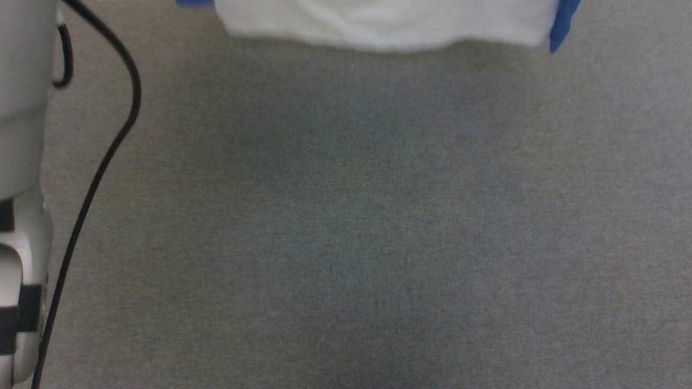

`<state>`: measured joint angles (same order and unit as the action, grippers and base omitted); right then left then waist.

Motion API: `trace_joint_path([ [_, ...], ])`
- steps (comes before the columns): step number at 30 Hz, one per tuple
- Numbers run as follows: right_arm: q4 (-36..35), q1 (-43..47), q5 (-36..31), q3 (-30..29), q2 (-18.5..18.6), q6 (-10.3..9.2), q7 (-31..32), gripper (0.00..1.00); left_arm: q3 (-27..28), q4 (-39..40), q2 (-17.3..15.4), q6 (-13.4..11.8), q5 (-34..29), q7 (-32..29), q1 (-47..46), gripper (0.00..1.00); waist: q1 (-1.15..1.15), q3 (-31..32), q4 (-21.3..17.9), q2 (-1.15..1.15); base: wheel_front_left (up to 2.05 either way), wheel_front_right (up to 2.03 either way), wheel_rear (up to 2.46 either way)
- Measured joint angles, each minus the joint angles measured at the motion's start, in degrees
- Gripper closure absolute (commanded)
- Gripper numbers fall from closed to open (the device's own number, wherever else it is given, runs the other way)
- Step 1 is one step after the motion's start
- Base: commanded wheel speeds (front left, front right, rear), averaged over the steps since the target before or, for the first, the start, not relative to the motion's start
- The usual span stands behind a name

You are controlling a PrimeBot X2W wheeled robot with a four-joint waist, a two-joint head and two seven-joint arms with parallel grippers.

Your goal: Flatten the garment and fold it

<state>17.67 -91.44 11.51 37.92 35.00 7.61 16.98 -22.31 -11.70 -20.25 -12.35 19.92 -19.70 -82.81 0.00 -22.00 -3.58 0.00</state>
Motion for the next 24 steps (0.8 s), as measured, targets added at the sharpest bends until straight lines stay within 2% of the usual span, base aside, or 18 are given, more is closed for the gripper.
trace_joint_path([
  [7,9.7,-6.8,-5.8,1.4,0.0,0.0,-6.7,1.0,0.9,-7.9,2.6,-1.9,-3.6,14.9,-6.7,1.0,0.0,-7.5,-0.3,0.0,0.0,0.0,0.0],
  [13,14.0,-6.8,-9.6,1.9,0.0,0.0,-12.0,1.0,-0.5,-12.0,2.6,-1.7,-5.3,25.3,-6.7,1.0,-0.01,-13.5,-0.2,0.0,0.0,0.0,0.0],
  [19,15.1,-3.6,-9.4,3.5,0.8,0.0,-16.5,1.0,-1.4,-13.4,1.8,1.3,-5.0,29.4,-3.3,1.0,-0.01,-18.2,0.2,0.0,0.0,0.0,0.0],
  [24,10.2,2.3,-5.3,3.5,4.5,0.0,-19.3,1.0,-3.8,-8.6,0.5,4.0,-4.4,29.9,2.3,1.0,-0.01,-19.8,1.3,0.0,0.0,0.0,0.0],
])
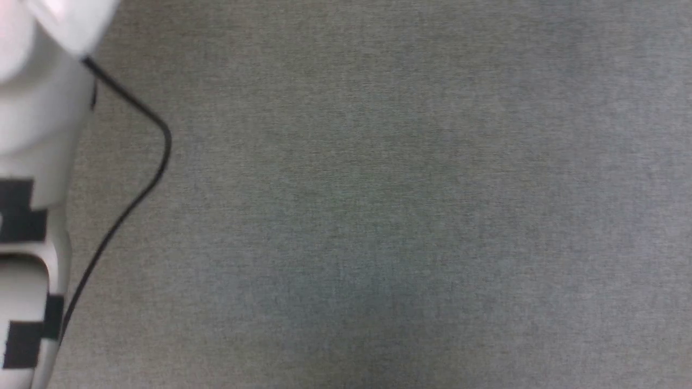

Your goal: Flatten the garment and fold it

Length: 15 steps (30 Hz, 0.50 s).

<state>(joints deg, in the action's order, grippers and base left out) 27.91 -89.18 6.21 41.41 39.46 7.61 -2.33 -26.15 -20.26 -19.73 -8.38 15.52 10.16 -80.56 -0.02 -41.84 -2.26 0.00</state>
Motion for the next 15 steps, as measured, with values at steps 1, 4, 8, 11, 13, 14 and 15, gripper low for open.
trace_joint_path([
  [1,-2.0,1.7,0.9,-0.5,1.0,0.0,-0.3,1.0,-0.4,1.9,-0.3,0.2,0.2,-0.1,1.5,1.0,0.0,0.1,0.3,0.0,0.0,0.0,0.0],
  [4,-12.6,12.9,4.4,-4.8,5.3,-0.01,0.6,1.0,-2.5,13.5,-3.2,-0.3,0.4,-3.7,12.3,1.0,0.01,1.8,0.8,0.0,0.0,0.0,0.0],
  [8,-20.8,25.7,6.0,-11.3,7.6,-0.01,3.2,1.0,-3.4,23.9,-6.0,-3.7,1.2,-7.5,25.1,1.0,0.01,4.3,0.8,0.0,0.0,0.0,0.0],
  [11,-25.9,36.0,6.5,-16.9,7.6,0.0,5.7,1.0,-4.4,30.0,-7.7,-6.7,1.5,-9.7,34.4,1.0,0.01,6.2,0.8,0.0,0.0,0.0,0.0],
  [13,-28.6,42.6,6.6,-20.5,6.6,0.0,7.1,1.0,-5.2,32.8,-8.8,-8.5,1.5,-11.0,39.9,1.0,0.02,7.5,0.8,0.0,0.0,0.0,0.0],
  [14,-30.1,45.9,6.5,-22.2,6.1,0.0,7.7,1.0,-5.8,33.9,-9.4,-9.3,1.5,-11.6,42.7,1.0,0.02,8.2,0.7,0.0,0.0,0.0,0.0],
  [15,-31.4,49.1,6.5,-24.2,5.2,0.0,8.3,1.0,-6.3,34.8,-9.8,-10.1,1.5,-12.2,45.5,1.0,0.02,9.0,0.7,0.0,0.0,0.0,0.0],
])
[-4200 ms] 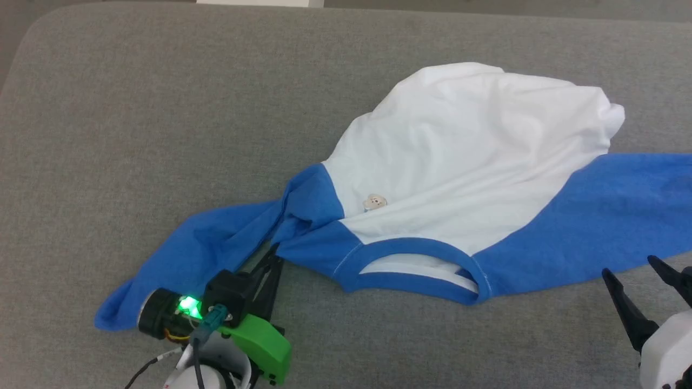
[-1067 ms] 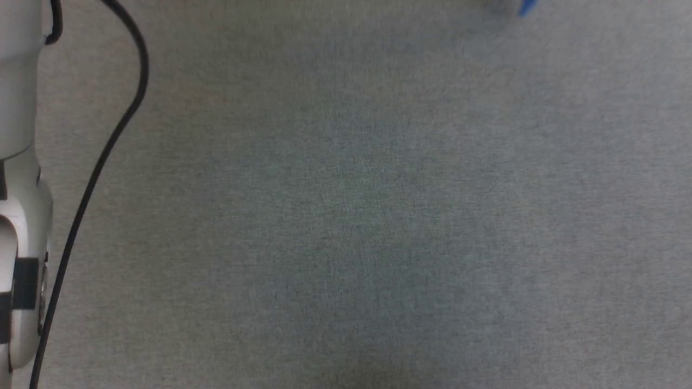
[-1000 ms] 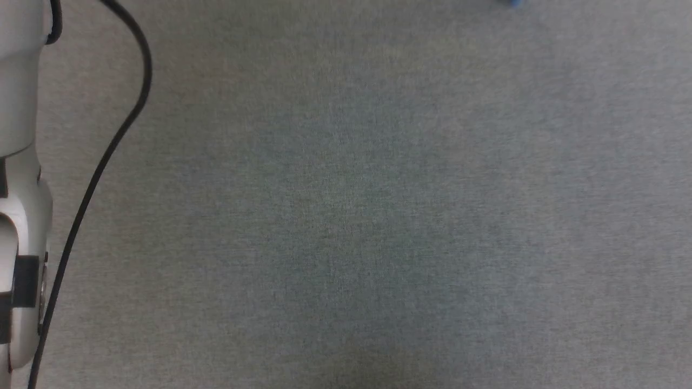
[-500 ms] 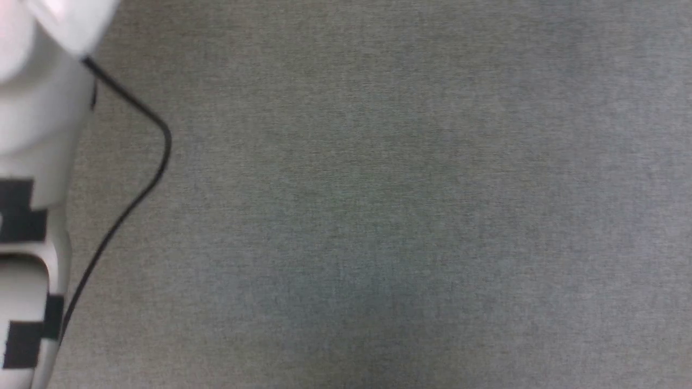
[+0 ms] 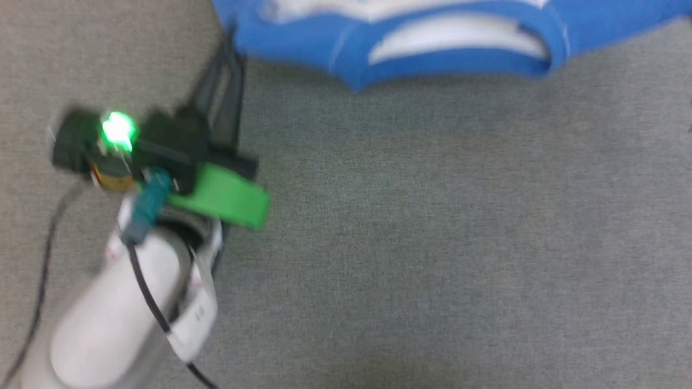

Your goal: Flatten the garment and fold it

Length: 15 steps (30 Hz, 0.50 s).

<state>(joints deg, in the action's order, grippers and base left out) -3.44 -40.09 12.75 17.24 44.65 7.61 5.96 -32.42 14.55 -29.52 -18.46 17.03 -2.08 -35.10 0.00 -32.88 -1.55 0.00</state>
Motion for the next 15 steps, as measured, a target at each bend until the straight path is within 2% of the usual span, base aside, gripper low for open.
trace_joint_path([
  [3,-2.9,8.5,-0.8,-4.4,-2.5,0.0,0.9,1.0,-1.3,1.7,-0.3,-1.9,1.3,-1.2,6.8,1.0,0.0,2.0,-0.1,0.0,0.0,0.0,0.0],
  [6,-4.6,16.8,-1.5,-6.9,-5.3,0.0,1.7,1.0,-3.4,1.9,-0.5,-2.3,3.1,-2.5,12.3,1.0,0.0,4.0,-0.2,0.0,0.0,0.0,0.0],
  [15,-5.3,35.8,-2.3,-9.2,-10.5,-0.01,4.3,1.0,-8.9,-1.5,-1.1,-1.7,9.2,-9.0,23.5,1.0,0.0,10.4,-0.3,0.0,0.0,0.0,0.0],
])
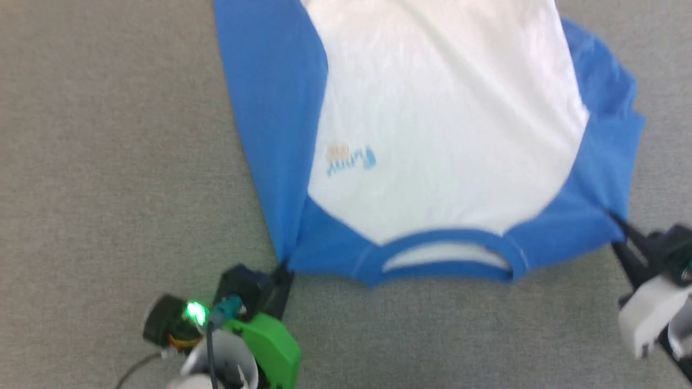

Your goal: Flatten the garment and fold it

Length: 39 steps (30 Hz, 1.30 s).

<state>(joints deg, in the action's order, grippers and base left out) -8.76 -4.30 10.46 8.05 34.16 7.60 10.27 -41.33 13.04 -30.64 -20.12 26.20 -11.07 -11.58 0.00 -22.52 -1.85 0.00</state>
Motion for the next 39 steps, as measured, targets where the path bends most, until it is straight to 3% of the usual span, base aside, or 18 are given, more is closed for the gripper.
trace_joint_path([
  [8,1.4,12.3,0.7,-0.8,-2.3,0.01,2.7,1.0,-3.1,-2.0,-0.4,1.0,5.8,-4.2,8.2,1.0,0.0,5.3,0.8,0.0,0.0,0.0,0.0],
  [15,1.4,16.7,1.7,-0.1,-2.8,0.01,5.2,1.0,-3.9,-2.6,-0.7,1.3,9.6,-6.5,12.2,1.0,0.0,8.7,1.7,0.0,0.0,0.0,0.0],
  [26,-2.8,24.1,6.3,1.7,-0.7,0.01,14.5,1.0,-3.5,-0.4,-3.6,1.3,14.2,-9.0,16.7,1.0,0.0,12.4,2.1,0.0,0.0,0.0,0.0],
  [30,-4.0,24.6,6.7,1.3,-0.6,0.01,15.2,1.0,-3.2,-0.3,-4.5,1.2,14.2,-8.7,16.8,1.0,0.0,13.2,1.5,0.0,0.0,0.0,0.0],
  [39,-6.0,24.1,6.2,0.3,-1.7,0.01,13.1,1.0,-1.8,0.8,-3.0,1.2,13.2,-4.3,16.3,1.0,0.0,14.3,0.9,0.0,0.0,0.0,0.0],
])
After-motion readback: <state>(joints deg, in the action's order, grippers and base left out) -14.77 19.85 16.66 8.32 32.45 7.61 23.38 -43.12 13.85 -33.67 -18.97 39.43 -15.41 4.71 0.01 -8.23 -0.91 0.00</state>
